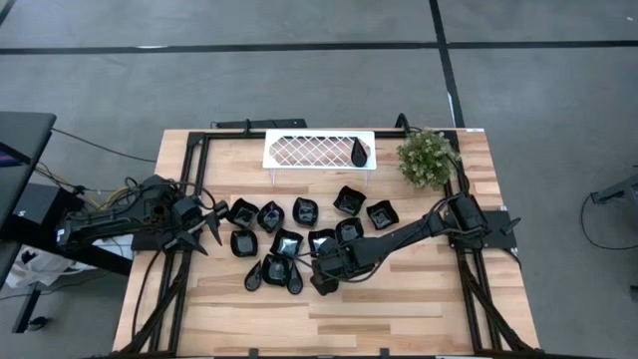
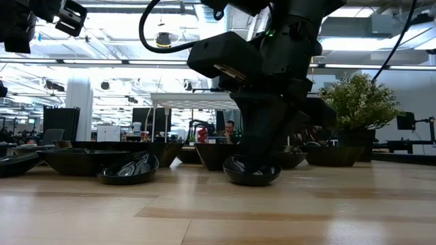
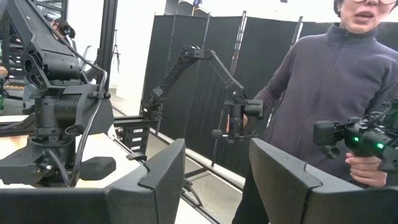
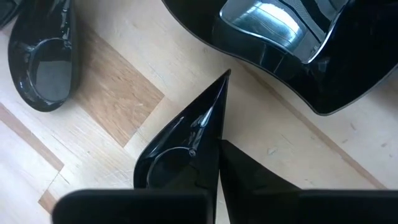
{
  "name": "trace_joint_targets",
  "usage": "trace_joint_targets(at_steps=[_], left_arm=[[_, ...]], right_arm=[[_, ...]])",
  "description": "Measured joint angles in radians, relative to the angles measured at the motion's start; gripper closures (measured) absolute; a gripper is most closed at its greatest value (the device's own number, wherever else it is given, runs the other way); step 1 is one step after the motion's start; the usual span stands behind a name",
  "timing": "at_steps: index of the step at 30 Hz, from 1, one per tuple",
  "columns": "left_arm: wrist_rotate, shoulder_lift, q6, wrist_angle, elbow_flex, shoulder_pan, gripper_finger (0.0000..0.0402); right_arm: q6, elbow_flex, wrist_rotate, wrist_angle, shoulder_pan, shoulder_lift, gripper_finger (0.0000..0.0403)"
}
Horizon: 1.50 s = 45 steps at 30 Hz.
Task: Pick & Place Mini shaped plates
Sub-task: Stack the drop-shaped plate on top of the drop-shaped plate on the shelf
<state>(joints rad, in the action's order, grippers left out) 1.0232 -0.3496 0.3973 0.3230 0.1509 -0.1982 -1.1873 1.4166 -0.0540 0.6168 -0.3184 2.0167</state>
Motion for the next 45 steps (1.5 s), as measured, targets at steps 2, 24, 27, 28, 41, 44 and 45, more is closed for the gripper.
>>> trace_joint_targets(at_steps=[2, 24, 27, 28, 41, 44, 45], left_arm=[[0.000, 0.000, 0.000, 0.000, 0.000, 0.000, 0.0219], [-0.001, 0.000, 0.003, 0.001, 0.000, 0.000, 0.0219], [-0.001, 0.000, 0.003, 0.001, 0.000, 0.000, 0.0219], [-0.001, 0.000, 0.003, 0.001, 0.000, 0.000, 0.0219], [-0.001, 0.000, 0.003, 0.001, 0.000, 0.000, 0.0219], [-0.001, 0.000, 0.003, 0.001, 0.000, 0.000, 0.0219], [-0.001, 0.000, 0.003, 0.001, 0.000, 0.000, 0.0219]], right_arm=[[0.000, 0.000, 0.000, 0.000, 0.000, 0.000, 0.0398], [-0.008, 0.000, 0.007, -0.005, -0.012, -0.002, 0.0402], [-0.015, 0.000, 0.008, -0.006, -0.015, -0.002, 0.0402], [-0.016, 0.000, 0.012, -0.009, -0.016, -0.002, 0.0402], [-0.052, 0.016, 0.028, -0.011, -0.016, -0.002, 0.0403], [-0.052, 0.040, 0.025, -0.008, -0.016, -0.002, 0.0403], [-0.052, 0.050, 0.018, 0.003, -0.016, -0.002, 0.0403]])
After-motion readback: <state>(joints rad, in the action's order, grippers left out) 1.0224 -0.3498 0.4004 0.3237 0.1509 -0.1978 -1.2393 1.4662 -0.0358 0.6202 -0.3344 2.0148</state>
